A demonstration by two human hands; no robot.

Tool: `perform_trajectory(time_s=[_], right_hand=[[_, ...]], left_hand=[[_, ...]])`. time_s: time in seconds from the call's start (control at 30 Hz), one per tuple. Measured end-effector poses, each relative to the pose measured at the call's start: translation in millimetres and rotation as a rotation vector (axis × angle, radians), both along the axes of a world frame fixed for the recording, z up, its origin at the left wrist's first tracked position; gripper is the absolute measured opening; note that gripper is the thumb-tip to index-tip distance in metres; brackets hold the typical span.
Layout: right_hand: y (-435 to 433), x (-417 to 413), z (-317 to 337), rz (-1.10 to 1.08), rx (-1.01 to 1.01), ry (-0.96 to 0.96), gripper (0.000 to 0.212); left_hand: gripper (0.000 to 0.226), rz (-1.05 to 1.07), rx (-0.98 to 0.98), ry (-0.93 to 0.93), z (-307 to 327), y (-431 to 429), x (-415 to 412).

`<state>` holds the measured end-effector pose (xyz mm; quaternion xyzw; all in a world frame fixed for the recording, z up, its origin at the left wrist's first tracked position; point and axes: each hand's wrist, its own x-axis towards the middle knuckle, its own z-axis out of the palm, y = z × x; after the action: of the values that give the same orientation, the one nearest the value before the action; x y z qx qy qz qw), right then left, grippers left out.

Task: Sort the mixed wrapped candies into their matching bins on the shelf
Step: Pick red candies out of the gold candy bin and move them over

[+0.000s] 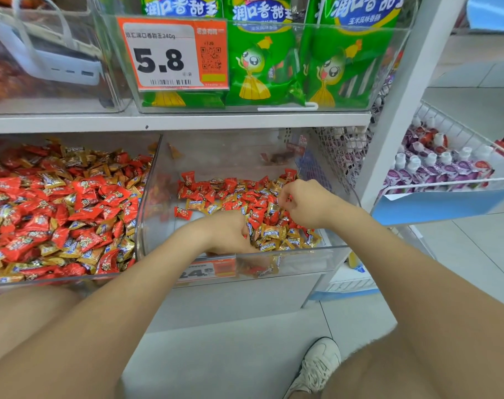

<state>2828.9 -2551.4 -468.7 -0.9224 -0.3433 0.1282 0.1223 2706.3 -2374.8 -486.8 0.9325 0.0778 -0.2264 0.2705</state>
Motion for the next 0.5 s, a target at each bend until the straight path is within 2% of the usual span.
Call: perform_trajectory(time_s=[0.03, 0.1, 0.17, 0.23, 0.37, 0.43, 0.5], right_hand=[[1.8, -0.7, -1.9, -0.005, -0.012, 0.002, 0.018], [8.0, -4.4, -5.6, -0.025, -0.082, 0.008, 0.045], [14.2, -6.4, -11.7, -0.063, -0.13, -0.03, 0.06], [19.8, -5.2, -17.4, -0.085, -0.13, -0.069, 0.056], [23.9, -1.6, -18.6, -0.034, -0.132, -0.007, 0.042], [23.5, -1.1, -17.5, -0.013, -0.159, 0.028, 0.033], [22.6, -1.4, -17.8, 0.005, -0.2, 0.05, 0.029]], left_hand=[[0.054, 0.007, 0.006, 0.019, -1.3, -1.3, 1.3], [0.055, 0.022, 0.004, 0.066, -0.1, -3.1, 3.0], [0.052, 0.015, -0.002, 0.121, 3.4, -4.8, 3.9], [0.045, 0.007, 0.0, 0.155, 6.8, -5.9, 4.6], [0.04, 0.071, -0.067, 0.114, 12.0, -5.4, 3.1], [0.041, 0.155, -0.085, -0.002, 13.3, -4.5, 4.6], [0.047, 0.221, -0.011, -0.198, 11.2, -2.4, 7.2]])
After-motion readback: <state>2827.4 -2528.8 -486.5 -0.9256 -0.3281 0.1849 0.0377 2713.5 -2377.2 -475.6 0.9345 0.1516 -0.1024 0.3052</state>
